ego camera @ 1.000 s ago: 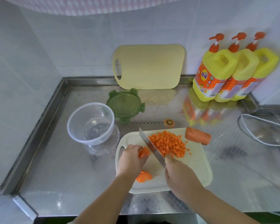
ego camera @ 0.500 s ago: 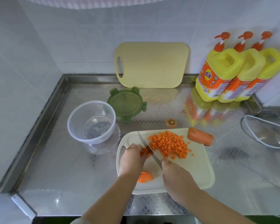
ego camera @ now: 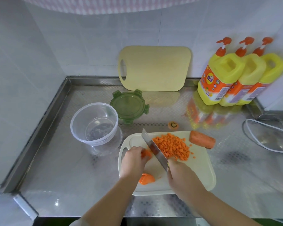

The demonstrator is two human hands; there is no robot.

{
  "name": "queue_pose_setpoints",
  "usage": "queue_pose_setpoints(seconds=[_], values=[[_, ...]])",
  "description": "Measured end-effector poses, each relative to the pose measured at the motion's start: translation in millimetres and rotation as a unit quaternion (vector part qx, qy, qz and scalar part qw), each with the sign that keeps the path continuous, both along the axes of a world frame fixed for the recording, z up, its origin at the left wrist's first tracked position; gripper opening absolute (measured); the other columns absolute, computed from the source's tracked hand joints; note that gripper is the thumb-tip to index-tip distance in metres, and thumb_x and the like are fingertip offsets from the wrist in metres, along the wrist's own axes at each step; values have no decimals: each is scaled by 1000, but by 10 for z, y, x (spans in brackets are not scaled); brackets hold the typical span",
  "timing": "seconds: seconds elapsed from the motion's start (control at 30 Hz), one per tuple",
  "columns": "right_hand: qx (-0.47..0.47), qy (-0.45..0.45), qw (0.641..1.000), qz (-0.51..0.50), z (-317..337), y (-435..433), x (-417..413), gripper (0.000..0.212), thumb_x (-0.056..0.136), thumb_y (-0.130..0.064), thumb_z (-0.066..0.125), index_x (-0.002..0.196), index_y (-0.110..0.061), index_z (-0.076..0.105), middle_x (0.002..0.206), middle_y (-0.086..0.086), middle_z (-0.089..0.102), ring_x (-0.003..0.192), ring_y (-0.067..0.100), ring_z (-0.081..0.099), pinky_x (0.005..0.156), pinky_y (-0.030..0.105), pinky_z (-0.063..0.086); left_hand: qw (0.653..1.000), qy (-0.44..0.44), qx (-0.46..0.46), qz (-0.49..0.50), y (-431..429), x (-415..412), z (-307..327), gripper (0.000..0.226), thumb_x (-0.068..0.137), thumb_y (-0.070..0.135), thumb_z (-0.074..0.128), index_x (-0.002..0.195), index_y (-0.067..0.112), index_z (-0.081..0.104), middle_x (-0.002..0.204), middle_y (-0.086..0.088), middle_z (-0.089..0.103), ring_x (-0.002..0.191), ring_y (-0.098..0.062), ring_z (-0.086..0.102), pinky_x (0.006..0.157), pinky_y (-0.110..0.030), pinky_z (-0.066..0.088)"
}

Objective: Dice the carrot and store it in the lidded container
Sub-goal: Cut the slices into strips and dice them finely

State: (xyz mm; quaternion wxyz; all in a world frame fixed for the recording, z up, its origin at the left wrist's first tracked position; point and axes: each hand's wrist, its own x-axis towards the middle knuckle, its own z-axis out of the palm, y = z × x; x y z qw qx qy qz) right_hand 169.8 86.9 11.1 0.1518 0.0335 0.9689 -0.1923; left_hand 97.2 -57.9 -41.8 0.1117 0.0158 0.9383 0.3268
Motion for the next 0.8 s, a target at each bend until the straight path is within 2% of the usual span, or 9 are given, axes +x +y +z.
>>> queue_pose_setpoints(seconds=[0.13, 0.3, 0.37, 0.43, 0.53, 0.63, 0.8], values=[[14, -4, 1000, 24, 56, -68, 36, 18, 98, -14, 34, 112, -17, 46, 82, -7, 42, 74, 15, 43, 65, 25, 36, 1000, 12, 21, 3, -8, 25, -20, 21, 89, 37, 64, 100, 20, 69, 97, 4, 62, 81, -9, 49, 68, -21, 41], [23, -13, 1000, 18, 43, -119, 30, 22, 97, -10, 36, 115, -16, 45, 89, -7, 42, 77, 14, 45, 67, 25, 35, 1000, 22, -10, 6, -7, 11, -55, 18, 92, 31, 60, 100, 17, 68, 95, 3, 64, 77, -9, 45, 66, -21, 40], [22, -22, 999, 14, 26, -134, 24, 24, 96, -8, 36, 117, -16, 45, 92, -4, 48, 80, 17, 51, 67, 25, 36, 999, 26, -34, 4, 1, -3, -58, 17, 93, 29, 58, 98, 16, 67, 91, 4, 63, 74, -9, 43, 63, -20, 37], [25, -27, 999, 17, -3, -144, 7, 27, 95, -6, 35, 118, -15, 45, 93, -2, 50, 81, 19, 54, 62, 23, 35, 999, 26, -48, 1, 9, -16, -64, 17, 94, 29, 56, 96, 14, 65, 93, 3, 63, 75, -10, 42, 63, -21, 36], [25, -36, 999, 21, -43, -163, -30, 29, 94, -3, 35, 119, -13, 46, 83, -6, 42, 74, 17, 44, 53, 21, 29, 998, 18, -57, 2, 14, -26, -76, 19, 95, 31, 55, 93, 14, 65, 96, 2, 64, 77, -11, 43, 68, -25, 43], [30, -55, 998, 14, -59, -168, -52, 30, 94, -1, 36, 120, -12, 46, 96, 1, 53, 76, 16, 43, 65, 23, 33, 998, 22, -59, 0, 28, -43, -83, 20, 94, 32, 56, 93, 15, 68, 96, 1, 66, 81, -15, 50, 71, -27, 46], [-7, -71, 997, -11, -102, -95, -71, 11, 99, -18, 37, 102, -19, 48, 84, -4, 50, 86, 15, 57, 73, 24, 43, 1000, 9, -11, 2, 1, -26, -55, 13, 91, 24, 59, 96, 18, 70, 96, 4, 64, 86, -14, 50, 77, -28, 46]])
